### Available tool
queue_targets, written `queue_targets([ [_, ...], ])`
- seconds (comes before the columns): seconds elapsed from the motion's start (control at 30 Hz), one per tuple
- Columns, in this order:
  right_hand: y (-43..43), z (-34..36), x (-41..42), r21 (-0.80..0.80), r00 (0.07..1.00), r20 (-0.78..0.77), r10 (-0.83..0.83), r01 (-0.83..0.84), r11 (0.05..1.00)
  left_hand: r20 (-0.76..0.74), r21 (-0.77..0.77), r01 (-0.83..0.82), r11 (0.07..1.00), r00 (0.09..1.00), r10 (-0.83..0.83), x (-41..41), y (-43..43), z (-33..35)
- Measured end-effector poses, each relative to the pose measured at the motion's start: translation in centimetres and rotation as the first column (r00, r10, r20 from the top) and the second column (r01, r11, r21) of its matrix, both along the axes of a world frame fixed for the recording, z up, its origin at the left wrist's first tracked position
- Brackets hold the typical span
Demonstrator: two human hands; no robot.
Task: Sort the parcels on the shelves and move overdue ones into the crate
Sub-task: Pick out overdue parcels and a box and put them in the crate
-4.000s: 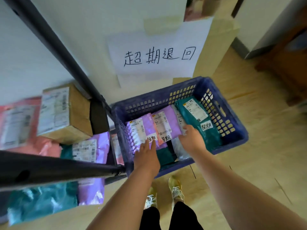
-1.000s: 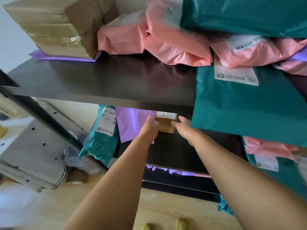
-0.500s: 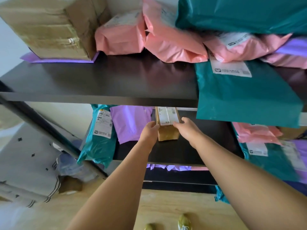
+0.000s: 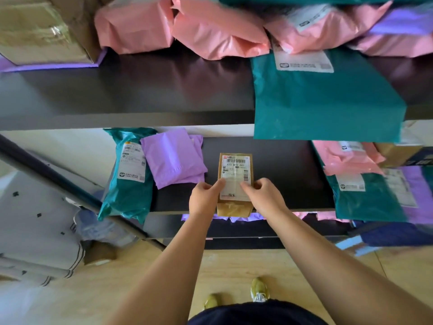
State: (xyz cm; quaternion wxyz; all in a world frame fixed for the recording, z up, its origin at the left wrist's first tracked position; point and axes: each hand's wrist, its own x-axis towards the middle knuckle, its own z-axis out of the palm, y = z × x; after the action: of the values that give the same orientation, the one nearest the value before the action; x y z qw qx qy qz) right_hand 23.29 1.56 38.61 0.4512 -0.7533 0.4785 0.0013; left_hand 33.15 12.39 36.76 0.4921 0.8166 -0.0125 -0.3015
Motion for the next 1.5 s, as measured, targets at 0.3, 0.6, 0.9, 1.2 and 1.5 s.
queue_targets([
  [0.3, -0.2, -0.9, -0.3, 0.246, 0.985, 0.147, -0.091, 0.053, 0.968, -0.211, -0.197, 0.024, 0.980, 0.975, -0.067, -0.8, 0.3, -1.3],
  [0.6, 0.8, -2.3, -2.0, 0.339, 0.943, 0.295, -0.156, 0.049, 0.940, -0.227, -0.196, 0.074, 0.978, 0.967, -0.118, -1.8, 1.4, -1.1],
  [0.9, 0.3, -2.8, -2.7, 0.392, 0.952, 0.267, -0.153, 0.038, 0.919, -0.183, -0.265, 0.130, 0.955, 0.966, -0.182, -2.4, 2.1, -1.3],
  [1.2, 0.7, -2.8, -3.2, 0.375, 0.966, 0.202, -0.161, 0.076, 0.924, -0.193, -0.227, 0.110, 0.968, 0.969, -0.156, -2.5, 1.6, -1.0],
  [1.5, -2.8, -2.0, -6.0, 0.348, 0.926, 0.265, -0.268, 0.167, 0.922, -0.194, -0.148, 0.165, 0.975, 0.962, -0.193, -4.4, -4.4, -0.2],
])
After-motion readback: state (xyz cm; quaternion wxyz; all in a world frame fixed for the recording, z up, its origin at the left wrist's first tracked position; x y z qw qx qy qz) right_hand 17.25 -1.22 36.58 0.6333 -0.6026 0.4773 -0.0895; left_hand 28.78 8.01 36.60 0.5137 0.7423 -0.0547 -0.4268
